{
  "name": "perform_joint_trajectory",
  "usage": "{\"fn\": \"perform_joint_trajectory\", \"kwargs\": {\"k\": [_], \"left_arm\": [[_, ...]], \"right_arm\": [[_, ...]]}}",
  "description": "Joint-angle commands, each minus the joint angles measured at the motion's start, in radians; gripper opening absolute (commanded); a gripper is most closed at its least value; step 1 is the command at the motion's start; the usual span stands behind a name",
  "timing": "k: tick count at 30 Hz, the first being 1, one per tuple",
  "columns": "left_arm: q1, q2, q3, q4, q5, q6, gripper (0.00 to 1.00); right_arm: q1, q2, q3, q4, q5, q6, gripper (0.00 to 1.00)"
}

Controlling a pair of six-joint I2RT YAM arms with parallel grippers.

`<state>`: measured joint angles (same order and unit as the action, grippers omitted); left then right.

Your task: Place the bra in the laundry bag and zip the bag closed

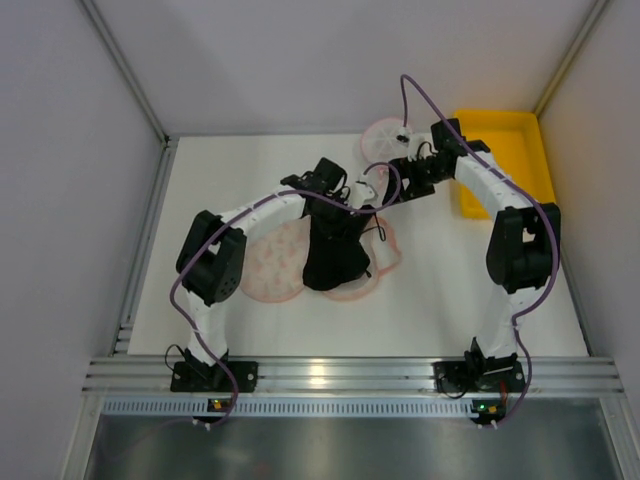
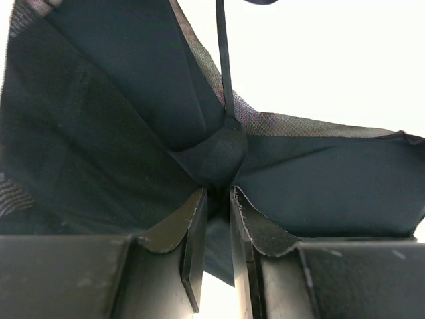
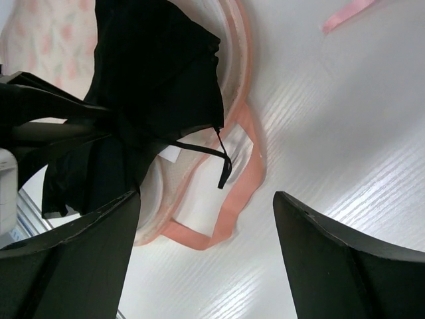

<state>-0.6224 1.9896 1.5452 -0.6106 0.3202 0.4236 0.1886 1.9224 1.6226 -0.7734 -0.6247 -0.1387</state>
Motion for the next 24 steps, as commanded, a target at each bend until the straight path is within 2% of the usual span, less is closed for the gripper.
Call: {"fn": "perform_joint_trajectory", "kwargs": {"k": [1,6,7,9,18,24], "left_arm": [[0.003,-0.075,0.032,-0.002,0.007,-0.011,0.26],[0.003,-0.071,0.032,-0.002,0.010,-0.008,0.20],[0.003,-0.069,0.032,-0.002,0.011,-0.006,0.07],[0.003,-0.071,0.036,-0.002,0.025,-0.008,0.00],[0.003,-0.161,0.122,-0.002,0.140,-0.065,0.00],[0.003,-0.160,0.181,-0.002,0.131,-0.124,0.00]], "right_arm": [[-0.008,-0.063,0.005,0.014,-0.023,-0.019,0.82],[-0.006,-0.060,0.008,0.011,-0.026,-0.021,0.82],[-0.006,-0.062,0.006,0.013,-0.026,-0.021,0.81],[-0.006,-0.063,0.006,0.005,-0.024,-0.025,0.81],[-0.014,-0.083,-0.013,-0.001,-0.020,-0.038,0.81],[-0.021,-0.083,-0.012,-0.003,-0.021,-0.041,0.81]]}}
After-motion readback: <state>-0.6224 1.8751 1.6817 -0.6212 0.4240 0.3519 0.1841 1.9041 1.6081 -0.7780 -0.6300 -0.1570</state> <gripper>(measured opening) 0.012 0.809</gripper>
